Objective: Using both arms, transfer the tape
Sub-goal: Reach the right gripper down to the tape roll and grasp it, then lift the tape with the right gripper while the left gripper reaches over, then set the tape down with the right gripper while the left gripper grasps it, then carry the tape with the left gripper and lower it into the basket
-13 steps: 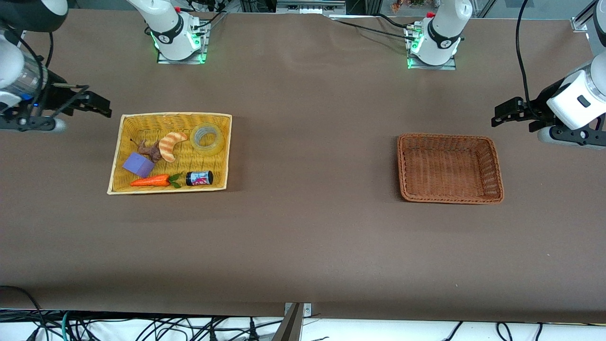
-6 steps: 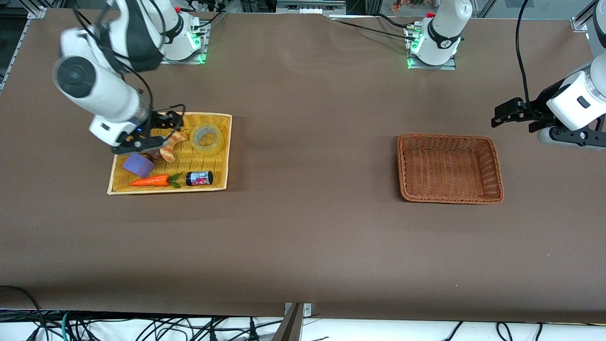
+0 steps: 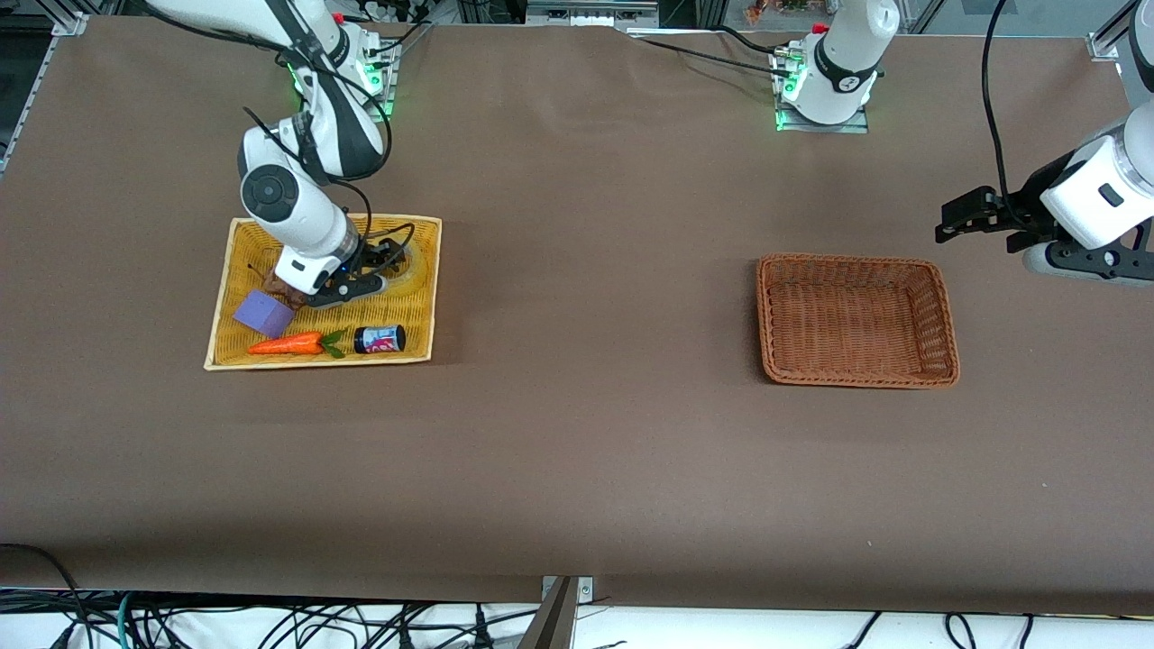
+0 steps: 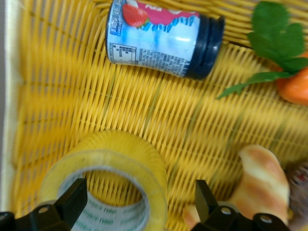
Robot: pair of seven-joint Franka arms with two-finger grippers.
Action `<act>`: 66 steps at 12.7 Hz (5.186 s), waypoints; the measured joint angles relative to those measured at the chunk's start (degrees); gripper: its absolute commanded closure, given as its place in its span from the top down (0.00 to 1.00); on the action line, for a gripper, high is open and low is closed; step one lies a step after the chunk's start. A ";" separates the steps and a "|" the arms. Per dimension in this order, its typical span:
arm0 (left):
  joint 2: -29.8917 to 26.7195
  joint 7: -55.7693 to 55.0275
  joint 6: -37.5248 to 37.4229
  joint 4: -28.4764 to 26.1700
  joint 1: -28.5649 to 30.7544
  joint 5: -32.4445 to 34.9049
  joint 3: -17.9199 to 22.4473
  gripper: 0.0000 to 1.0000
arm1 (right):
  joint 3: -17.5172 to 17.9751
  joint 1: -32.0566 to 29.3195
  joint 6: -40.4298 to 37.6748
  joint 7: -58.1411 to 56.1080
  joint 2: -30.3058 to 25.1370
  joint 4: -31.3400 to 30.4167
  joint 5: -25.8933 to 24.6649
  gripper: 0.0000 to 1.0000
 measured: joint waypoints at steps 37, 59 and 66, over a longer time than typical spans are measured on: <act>26.12 -37.95 39.18 -11.51 -6.65 2.67 -22.91 1.00 | -13.10 23.75 -44.50 34.33 11.30 51.89 -0.07 1.00; 32.41 -66.60 52.59 -19.91 -10.07 24.87 -28.96 0.00 | -5.76 -9.86 -48.43 2.87 -17.36 36.99 -0.12 1.00; 22.66 -32.12 19.63 -5.92 -3.37 16.25 -24.89 0.00 | -5.76 -9.99 -48.44 3.07 -17.13 36.95 -0.09 1.00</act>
